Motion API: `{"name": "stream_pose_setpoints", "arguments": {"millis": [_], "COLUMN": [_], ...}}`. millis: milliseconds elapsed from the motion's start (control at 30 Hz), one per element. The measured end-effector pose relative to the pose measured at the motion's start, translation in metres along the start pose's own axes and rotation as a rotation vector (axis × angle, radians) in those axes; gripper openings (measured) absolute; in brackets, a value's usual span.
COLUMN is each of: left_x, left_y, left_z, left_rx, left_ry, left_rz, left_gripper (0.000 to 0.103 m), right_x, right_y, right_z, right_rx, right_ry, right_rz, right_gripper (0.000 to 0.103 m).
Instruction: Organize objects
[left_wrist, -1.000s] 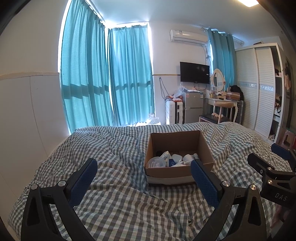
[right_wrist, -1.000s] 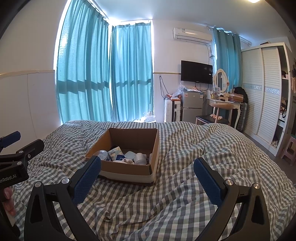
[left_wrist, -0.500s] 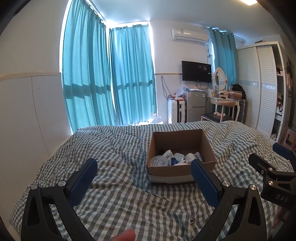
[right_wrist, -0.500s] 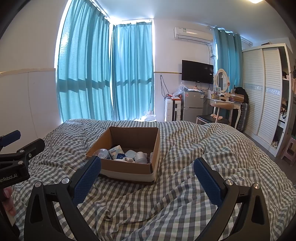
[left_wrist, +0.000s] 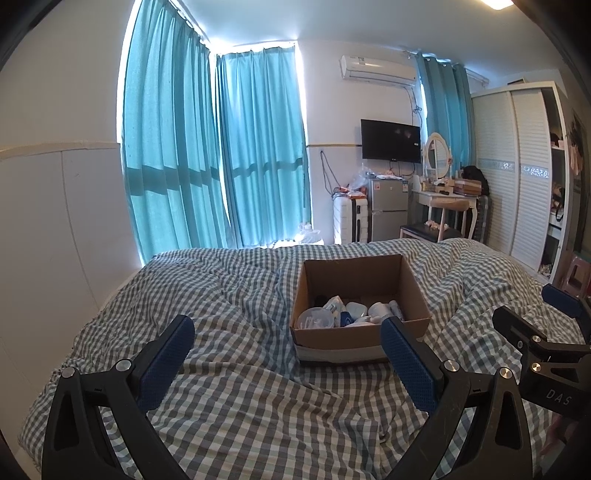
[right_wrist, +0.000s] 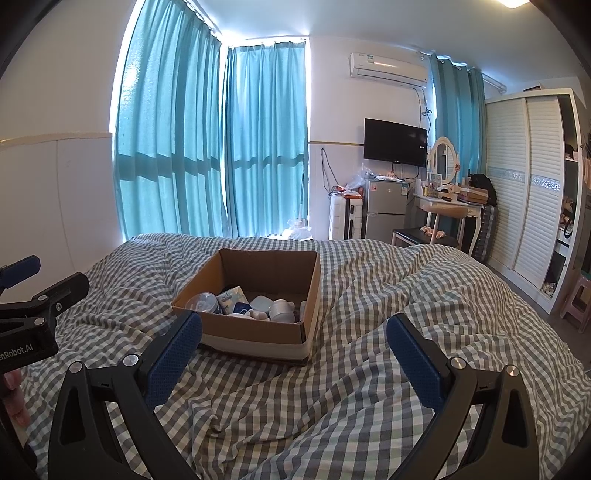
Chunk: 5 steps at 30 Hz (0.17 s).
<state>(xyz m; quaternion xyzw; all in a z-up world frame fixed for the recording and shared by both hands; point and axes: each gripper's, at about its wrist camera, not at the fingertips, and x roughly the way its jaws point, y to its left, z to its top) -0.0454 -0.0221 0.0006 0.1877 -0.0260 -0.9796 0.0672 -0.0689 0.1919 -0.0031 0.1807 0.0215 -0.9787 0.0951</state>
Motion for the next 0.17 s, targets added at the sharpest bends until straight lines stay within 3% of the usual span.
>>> {"name": "stream_pose_setpoints", "arguments": {"millis": [167], "left_x": [-0.0028], "left_y": [0.0001], "left_z": [-0.0007], "left_rx": [0.005], "left_ry": [-0.021], "left_rz": [0.009], "left_gripper": [0.103], "right_x": [0.0001], "right_y": [0.0001], "right_z": [0.0001], "right_rx": [0.0], "right_ry": [0.001], "right_rz": [0.0], "right_gripper": [0.101]}}
